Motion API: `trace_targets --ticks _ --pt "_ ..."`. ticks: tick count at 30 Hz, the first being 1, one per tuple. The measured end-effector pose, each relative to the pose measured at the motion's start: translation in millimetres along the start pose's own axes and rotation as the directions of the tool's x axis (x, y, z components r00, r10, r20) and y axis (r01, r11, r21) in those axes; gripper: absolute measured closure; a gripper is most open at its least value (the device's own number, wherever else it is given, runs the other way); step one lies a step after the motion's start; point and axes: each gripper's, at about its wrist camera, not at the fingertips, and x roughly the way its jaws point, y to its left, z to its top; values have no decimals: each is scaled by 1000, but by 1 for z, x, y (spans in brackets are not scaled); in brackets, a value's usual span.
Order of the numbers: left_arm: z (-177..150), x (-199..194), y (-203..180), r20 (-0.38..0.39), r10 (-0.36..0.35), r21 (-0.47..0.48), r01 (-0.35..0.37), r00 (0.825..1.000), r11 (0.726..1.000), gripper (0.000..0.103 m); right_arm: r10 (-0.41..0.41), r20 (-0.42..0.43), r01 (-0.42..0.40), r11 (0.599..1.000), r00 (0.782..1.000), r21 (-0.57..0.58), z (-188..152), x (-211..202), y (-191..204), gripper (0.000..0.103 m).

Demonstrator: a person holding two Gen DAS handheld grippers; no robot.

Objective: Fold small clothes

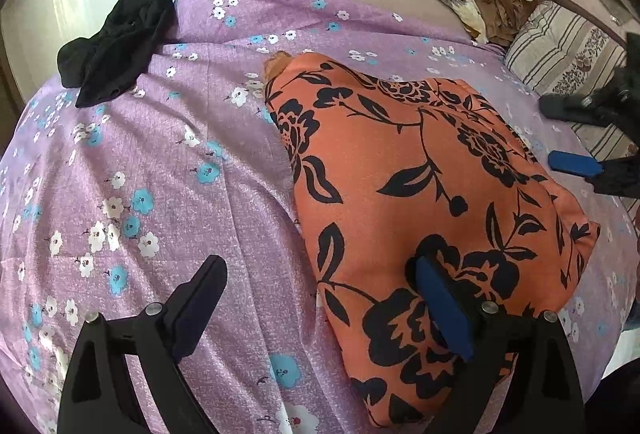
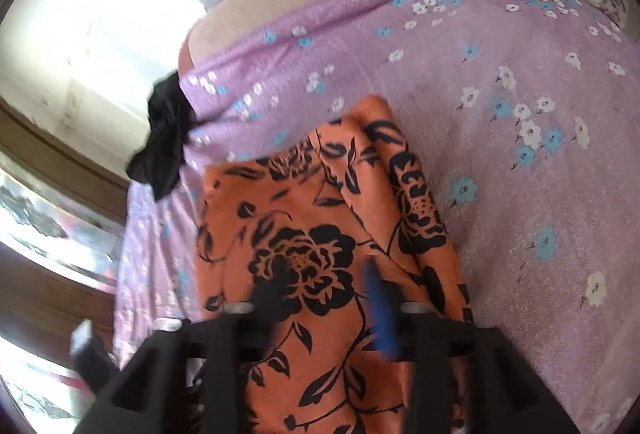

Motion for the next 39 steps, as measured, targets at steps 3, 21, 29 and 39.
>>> trace_targets --ticks 3,21,29,39 --pt "1 0 1 -1 -5 -7 5 1000 1000 6 20 25 -20 1000 999 20 3 -10 -8 22" --pt "19 13 -1 -29 -101 1 101 994 995 5 100 -49 -90 982 994 166 12 -4 -74 22" --pt "22 18 0 -52 -150 -17 149 987 989 5 143 -121 -119 975 982 187 9 15 -83 22" --pt "26 26 4 -124 -343 -110 330 931 937 5 191 -172 -155 967 966 204 5 37 -84 22"
